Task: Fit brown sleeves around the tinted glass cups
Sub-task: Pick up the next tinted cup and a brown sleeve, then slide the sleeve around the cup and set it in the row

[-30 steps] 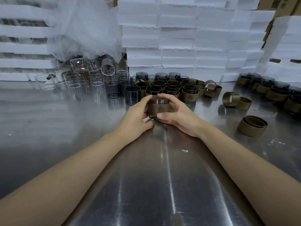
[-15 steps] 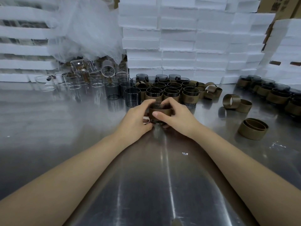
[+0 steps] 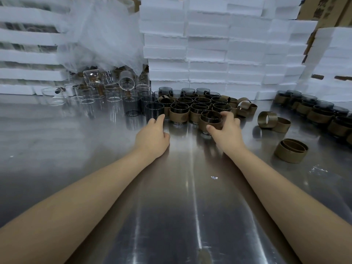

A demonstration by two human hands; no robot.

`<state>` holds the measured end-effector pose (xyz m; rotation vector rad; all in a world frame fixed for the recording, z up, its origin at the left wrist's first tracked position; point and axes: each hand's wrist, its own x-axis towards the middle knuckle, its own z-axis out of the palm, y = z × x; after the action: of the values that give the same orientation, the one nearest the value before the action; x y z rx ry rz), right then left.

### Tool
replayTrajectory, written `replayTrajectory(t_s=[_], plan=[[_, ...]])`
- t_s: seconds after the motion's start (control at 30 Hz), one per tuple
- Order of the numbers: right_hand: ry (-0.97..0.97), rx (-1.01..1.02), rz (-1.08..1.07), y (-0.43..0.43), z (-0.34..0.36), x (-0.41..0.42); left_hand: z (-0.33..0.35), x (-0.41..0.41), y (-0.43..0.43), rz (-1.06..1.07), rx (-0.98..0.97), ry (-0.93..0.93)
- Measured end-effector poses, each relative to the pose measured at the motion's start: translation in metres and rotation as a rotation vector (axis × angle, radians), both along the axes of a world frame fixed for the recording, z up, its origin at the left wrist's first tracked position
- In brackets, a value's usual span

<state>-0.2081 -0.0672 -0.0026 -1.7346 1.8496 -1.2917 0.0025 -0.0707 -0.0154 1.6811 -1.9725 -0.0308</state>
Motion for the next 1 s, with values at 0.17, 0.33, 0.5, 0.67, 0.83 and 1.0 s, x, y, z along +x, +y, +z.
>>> replayTrajectory(t_s=[0.17, 0.33, 0.5, 0.67, 0.83, 1.0], plan=[[-0.02, -0.056, -0.057, 0.0, 0.0, 0.0, 0.002, -0.003, -0.013, 0.054, -0.031, -0.062], [-0.193, -0.136, 0.077, 0.002, 0.002, 0.005, 0.006, -0.003, -0.028, 0.162, -0.035, -0.049], [-0.052, -0.088, 0.132, -0.005, -0.001, 0.006, 0.004, -0.004, -0.029, 0.113, -0.14, 0.019], [0.087, -0.023, 0.196, -0.008, -0.001, 0.005, 0.006, -0.005, -0.02, 0.01, -0.199, -0.038], [0.133, 0.118, 0.334, -0.011, -0.003, 0.004, 0.005, -0.011, 0.002, -0.04, -0.189, 0.007], [0.132, 0.061, 0.597, -0.006, -0.005, 0.009, 0.006, -0.009, 0.024, -0.28, -0.262, 0.082]])
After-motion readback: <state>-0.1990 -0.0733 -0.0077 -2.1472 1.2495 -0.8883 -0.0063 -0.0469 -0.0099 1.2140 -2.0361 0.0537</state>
